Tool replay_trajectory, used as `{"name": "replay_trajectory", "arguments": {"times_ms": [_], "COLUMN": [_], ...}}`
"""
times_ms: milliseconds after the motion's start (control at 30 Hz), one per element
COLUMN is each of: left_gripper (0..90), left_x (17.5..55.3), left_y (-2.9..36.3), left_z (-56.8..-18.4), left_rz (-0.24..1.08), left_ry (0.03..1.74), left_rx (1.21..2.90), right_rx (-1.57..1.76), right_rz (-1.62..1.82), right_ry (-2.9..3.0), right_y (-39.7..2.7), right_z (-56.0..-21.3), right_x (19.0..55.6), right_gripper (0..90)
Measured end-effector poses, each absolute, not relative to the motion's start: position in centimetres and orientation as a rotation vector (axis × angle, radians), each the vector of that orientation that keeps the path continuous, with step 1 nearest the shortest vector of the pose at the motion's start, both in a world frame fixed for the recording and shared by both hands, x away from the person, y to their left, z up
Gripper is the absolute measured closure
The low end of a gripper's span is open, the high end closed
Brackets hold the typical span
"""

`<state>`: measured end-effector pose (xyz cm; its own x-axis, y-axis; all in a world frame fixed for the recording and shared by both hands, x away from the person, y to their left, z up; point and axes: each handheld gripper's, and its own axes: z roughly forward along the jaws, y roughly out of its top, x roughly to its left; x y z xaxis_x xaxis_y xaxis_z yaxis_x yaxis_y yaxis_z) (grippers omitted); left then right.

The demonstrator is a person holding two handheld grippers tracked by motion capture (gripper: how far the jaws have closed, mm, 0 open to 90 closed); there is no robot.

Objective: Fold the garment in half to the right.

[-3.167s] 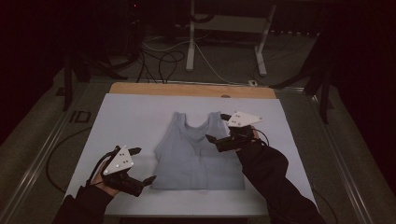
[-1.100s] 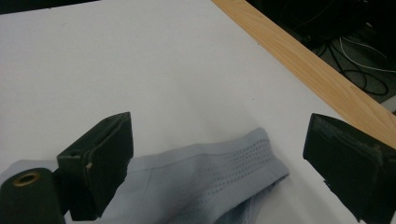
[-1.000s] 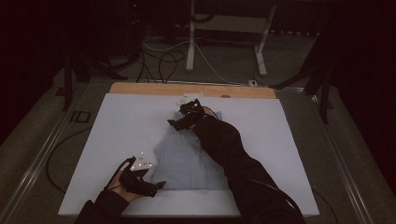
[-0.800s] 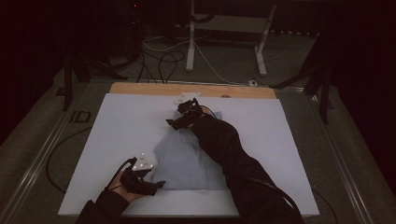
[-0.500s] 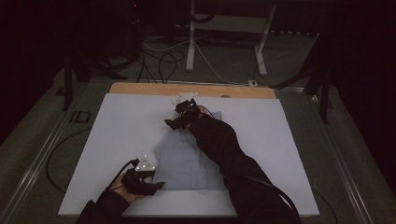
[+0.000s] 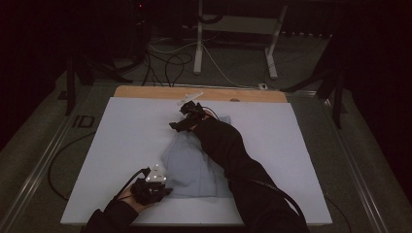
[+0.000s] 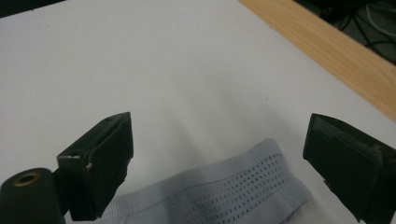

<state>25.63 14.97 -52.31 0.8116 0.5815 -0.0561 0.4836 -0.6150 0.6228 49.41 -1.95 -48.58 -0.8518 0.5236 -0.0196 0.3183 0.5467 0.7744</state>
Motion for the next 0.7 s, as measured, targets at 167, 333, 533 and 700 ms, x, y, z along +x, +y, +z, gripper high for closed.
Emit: {"name": "replay_trajectory", "arguments": {"times_ms": [167, 333, 533, 700], "left_gripper": [86.4, 86.6, 86.7, 86.6], "left_x": [25.6, 25.6, 25.6, 25.6], "left_y": [15.0, 15.0, 15.0, 15.0], "left_z": [-52.2, -52.1, -52.1, -52.1], "left_rz": [0.185, 0.18, 0.182, 0.187], "left_ry": [0.763, 0.751, 0.747, 0.751], "left_rx": [2.347, 2.327, 2.32, 2.316], "right_rx": [0.782, 0.862, 0.966, 1.025], "right_rz": [1.172, 1.136, 1.013, 0.96], "right_ry": [2.531, 2.551, 2.566, 2.572], "right_y": [-1.5, -1.2, -0.7, -0.6], "right_z": [-48.9, -49.2, -49.6, -50.0], "right_x": [49.9, 50.5, 51.4, 52.2], "right_gripper": [8.5, 8.9, 20.8, 33.7]}}
